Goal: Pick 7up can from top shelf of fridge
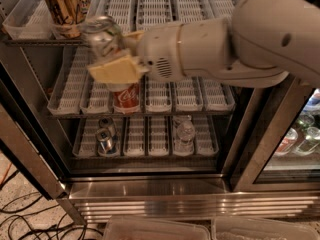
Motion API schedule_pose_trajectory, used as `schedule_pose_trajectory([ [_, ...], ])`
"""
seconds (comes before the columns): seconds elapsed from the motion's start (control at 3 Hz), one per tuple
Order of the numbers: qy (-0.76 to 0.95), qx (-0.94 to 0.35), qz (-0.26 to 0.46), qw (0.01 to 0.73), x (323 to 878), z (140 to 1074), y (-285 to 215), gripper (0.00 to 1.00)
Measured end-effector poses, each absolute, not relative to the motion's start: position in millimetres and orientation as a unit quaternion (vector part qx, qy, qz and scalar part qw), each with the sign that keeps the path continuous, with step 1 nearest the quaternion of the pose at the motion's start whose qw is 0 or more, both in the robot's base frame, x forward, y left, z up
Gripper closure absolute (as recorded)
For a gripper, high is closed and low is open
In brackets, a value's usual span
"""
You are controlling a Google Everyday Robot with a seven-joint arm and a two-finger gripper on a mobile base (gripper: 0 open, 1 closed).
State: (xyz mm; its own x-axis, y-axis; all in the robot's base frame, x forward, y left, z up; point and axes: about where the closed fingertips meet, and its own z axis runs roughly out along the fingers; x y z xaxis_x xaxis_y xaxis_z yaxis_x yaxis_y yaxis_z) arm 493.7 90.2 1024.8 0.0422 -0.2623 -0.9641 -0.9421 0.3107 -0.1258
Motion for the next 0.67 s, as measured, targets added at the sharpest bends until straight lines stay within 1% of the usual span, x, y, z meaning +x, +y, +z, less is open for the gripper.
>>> schedule_pose_trajectory([
  [0.33,0.631,-0.487,0.335,0.502,487.3,1015.4,67.9,1.00],
  [0.67,0.631,-0.487,0.335,0.502,487.3,1015.4,67.9,1.00],
])
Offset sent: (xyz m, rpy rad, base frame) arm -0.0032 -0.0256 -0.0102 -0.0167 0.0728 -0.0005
